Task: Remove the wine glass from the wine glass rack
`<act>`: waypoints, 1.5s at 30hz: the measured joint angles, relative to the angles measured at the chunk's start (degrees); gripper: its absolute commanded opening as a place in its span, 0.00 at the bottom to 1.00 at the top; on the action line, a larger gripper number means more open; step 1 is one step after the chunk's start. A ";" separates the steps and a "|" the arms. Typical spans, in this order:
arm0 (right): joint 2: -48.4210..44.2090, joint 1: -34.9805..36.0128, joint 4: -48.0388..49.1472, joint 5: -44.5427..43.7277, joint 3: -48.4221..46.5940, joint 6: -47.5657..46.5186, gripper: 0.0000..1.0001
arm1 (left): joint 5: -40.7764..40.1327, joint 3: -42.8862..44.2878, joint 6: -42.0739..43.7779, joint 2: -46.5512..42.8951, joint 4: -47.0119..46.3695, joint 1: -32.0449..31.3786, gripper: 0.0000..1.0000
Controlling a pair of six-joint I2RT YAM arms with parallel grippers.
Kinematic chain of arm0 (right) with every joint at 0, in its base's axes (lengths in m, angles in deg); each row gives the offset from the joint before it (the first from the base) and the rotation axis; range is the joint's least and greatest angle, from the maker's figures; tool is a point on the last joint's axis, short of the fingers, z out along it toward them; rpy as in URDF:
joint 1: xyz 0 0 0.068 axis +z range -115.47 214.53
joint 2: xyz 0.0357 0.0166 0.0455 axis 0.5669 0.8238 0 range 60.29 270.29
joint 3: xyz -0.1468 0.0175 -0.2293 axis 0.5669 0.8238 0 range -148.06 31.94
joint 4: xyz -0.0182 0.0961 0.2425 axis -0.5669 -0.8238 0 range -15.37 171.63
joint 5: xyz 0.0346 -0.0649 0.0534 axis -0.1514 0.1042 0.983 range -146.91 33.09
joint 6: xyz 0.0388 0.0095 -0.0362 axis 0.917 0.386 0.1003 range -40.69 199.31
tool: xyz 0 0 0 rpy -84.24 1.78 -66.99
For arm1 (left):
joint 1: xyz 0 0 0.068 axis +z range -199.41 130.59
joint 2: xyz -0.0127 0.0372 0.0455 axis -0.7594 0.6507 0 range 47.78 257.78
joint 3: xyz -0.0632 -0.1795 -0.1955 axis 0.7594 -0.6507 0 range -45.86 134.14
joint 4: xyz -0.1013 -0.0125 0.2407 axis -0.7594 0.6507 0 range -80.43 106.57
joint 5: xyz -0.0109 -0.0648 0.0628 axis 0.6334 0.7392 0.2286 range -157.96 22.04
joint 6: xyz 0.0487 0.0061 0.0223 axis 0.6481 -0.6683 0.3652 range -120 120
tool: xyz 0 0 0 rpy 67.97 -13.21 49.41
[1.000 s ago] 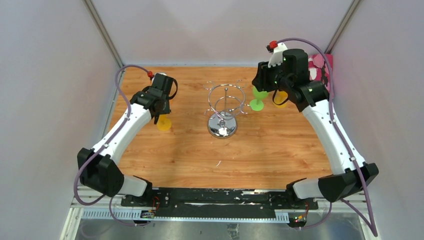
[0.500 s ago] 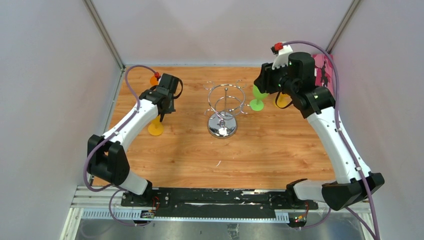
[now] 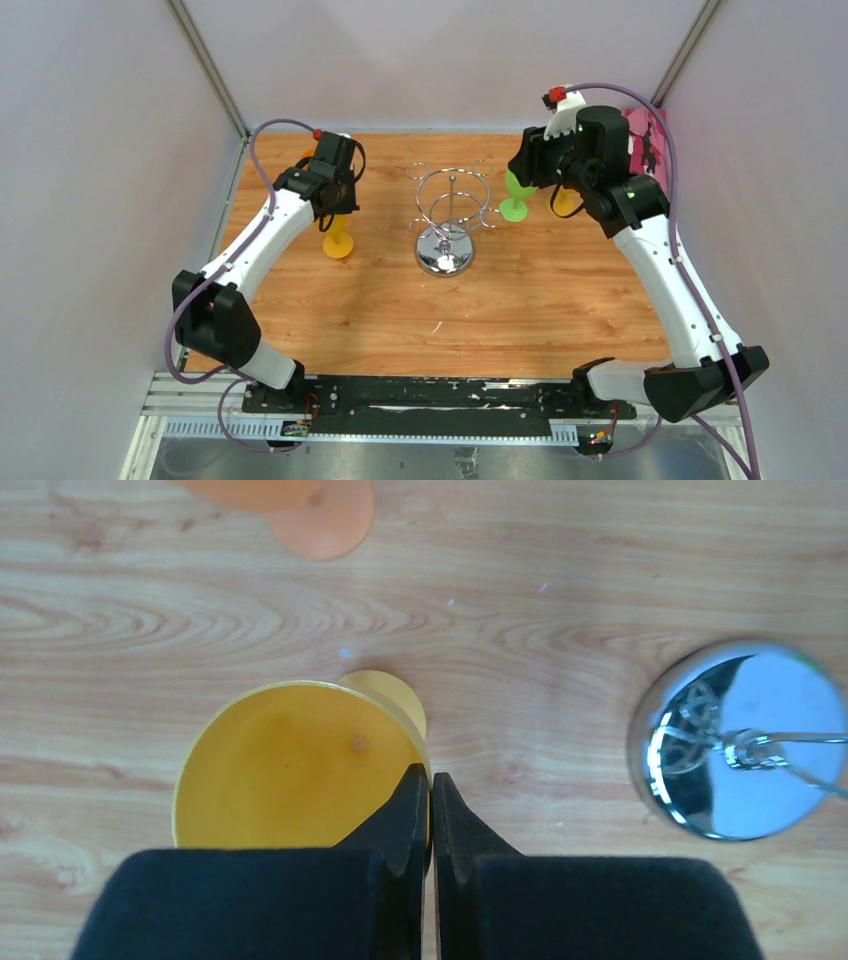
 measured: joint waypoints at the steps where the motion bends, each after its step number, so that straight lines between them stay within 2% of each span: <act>1: 0.00 0.00 0.02 0.00 0.00 0.00 0.45 | 0.83 1.25 0.00 0.20 0.02 0.00 0.00; 7: -0.55 0.00 0.42 0.00 0.72 0.37 0.45 | 4.59 12.13 -0.02 6.25 -0.20 0.00 0.00; 17: -2.45 0.00 0.79 -0.15 1.05 0.48 0.45 | 8.52 29.44 -0.13 23.45 0.68 0.00 0.00; 34: -2.58 0.00 1.29 -0.13 1.81 0.50 0.45 | 8.72 40.09 0.35 32.28 2.62 0.00 0.00; 45: -3.32 0.00 1.64 -0.13 2.25 0.48 0.45 | 8.52 42.40 1.57 35.82 3.02 0.00 0.00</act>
